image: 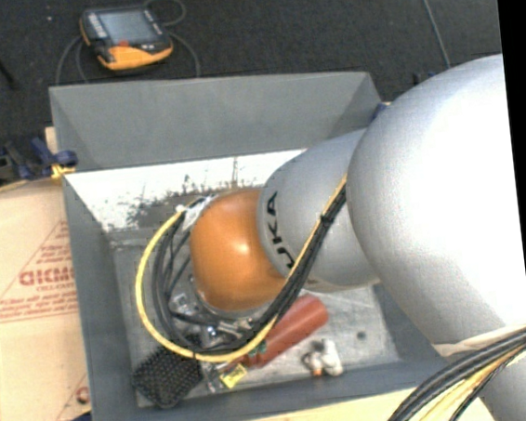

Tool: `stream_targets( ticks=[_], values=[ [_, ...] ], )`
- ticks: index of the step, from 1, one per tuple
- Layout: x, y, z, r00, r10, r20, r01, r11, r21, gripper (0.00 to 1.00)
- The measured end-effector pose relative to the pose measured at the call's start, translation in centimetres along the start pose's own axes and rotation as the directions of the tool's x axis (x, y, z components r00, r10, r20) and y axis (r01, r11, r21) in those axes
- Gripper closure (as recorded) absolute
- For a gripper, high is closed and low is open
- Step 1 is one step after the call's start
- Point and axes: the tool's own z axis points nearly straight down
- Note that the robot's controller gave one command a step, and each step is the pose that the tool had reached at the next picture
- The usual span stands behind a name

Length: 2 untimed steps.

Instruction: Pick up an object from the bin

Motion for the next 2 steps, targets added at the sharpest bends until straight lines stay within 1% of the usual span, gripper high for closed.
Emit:
stream_targets(
  ticks=[1,2],
  values=[
    [0.56,1.57,-0.11,0.948,0.318,0.004,-0.318,0.948,0.018,1.0],
    [0.56,1.57,-0.11,0.948,0.318,0.004,-0.318,0.948,0.018,1.0]
  ],
)
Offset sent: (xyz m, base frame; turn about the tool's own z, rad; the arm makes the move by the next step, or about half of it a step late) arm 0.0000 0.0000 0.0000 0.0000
